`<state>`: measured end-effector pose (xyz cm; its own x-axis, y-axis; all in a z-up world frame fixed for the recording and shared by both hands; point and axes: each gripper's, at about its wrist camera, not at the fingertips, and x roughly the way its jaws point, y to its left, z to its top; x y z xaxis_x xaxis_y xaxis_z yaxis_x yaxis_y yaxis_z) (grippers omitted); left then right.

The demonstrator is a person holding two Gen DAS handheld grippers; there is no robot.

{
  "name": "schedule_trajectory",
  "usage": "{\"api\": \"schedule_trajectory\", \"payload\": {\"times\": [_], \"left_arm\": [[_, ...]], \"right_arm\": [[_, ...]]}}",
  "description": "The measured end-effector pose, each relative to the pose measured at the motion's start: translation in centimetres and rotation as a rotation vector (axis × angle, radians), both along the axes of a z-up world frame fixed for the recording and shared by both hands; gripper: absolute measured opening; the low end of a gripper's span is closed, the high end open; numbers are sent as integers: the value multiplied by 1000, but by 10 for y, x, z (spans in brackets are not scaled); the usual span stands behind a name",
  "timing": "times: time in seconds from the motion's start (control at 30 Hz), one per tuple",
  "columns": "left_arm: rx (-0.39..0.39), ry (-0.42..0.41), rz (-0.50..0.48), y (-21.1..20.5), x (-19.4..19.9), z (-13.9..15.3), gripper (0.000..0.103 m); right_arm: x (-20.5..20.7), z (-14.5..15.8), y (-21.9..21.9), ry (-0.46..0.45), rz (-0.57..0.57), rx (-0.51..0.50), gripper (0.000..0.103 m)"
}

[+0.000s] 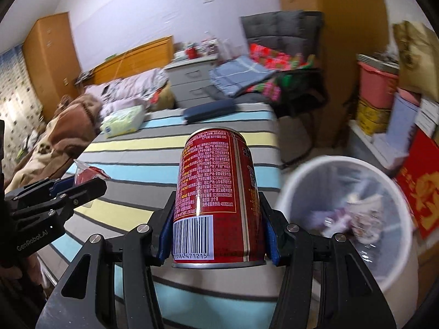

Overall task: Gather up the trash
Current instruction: 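Carry the red can and plastic cup over the wastebasket with both tools, then open both tools to drop the can and plastic cup into the wastebasket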

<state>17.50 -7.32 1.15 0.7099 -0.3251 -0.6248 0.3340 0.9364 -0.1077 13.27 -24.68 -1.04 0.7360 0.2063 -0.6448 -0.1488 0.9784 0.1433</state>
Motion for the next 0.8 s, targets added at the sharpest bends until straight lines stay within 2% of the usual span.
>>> {"api": "schedule_trajectory", "payload": {"times": [0.4, 0.8], "left_arm": [[15, 14, -193, -110, 3, 2, 29], [42, 102, -308, -203, 33, -35, 29]], "right_arm": [[-28, -1, -85, 8, -216, -9, 54], [-16, -34, -137, 124, -321, -51, 54]]}}
